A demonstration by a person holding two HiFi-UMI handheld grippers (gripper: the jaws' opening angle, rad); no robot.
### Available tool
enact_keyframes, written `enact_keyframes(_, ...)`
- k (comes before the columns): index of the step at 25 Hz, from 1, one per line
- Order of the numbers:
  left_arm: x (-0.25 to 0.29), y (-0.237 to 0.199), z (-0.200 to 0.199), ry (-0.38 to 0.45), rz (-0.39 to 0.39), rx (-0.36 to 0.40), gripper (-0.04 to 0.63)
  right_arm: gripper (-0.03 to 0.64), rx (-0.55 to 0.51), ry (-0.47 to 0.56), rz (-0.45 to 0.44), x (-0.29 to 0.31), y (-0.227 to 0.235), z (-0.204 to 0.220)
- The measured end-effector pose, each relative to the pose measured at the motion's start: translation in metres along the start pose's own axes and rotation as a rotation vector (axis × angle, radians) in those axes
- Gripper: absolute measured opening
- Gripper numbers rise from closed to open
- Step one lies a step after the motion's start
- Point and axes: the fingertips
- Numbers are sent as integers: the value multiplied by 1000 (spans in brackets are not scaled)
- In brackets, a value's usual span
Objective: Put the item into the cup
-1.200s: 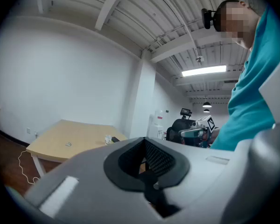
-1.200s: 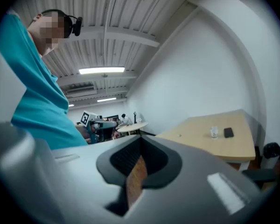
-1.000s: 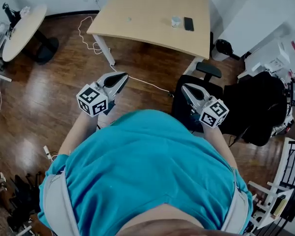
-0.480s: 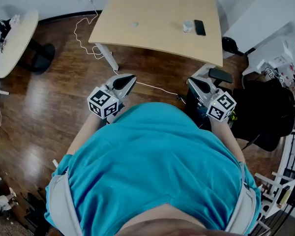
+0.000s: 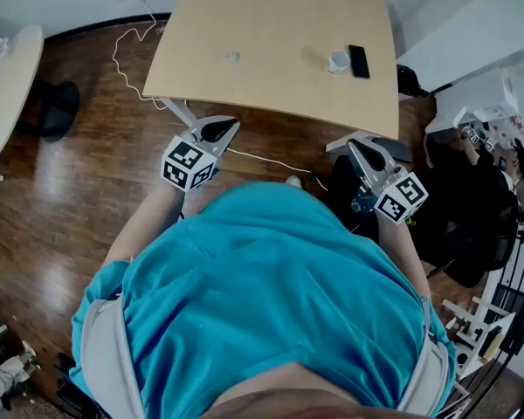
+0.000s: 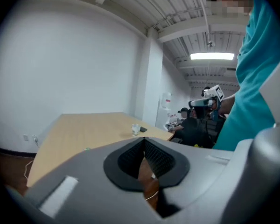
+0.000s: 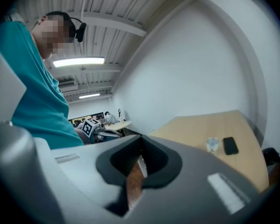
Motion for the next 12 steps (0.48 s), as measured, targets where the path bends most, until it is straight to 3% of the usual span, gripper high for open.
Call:
enact_keyframes(5, 67, -73, -11, -94, -199, 1, 6, 2, -4, 18, -42, 3, 74, 8)
enact_keyframes(7, 89, -102, -8, -153, -301, 3, 37, 2, -17, 24, -81, 4, 102, 4)
enact_keyframes(9, 110, -131, 2, -245, -382, 18, 70, 2, -16, 32, -113, 8, 129, 1)
enact_keyframes(12, 131, -167, 22, -411, -442, 67, 120, 2, 0, 27, -123, 12, 154, 3)
Point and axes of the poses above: the fingertips, and each gripper's own axes: x forward along the fingers, y to its right, z out of its underside, and after that the axes turned 12 degrees about -x, right-handed
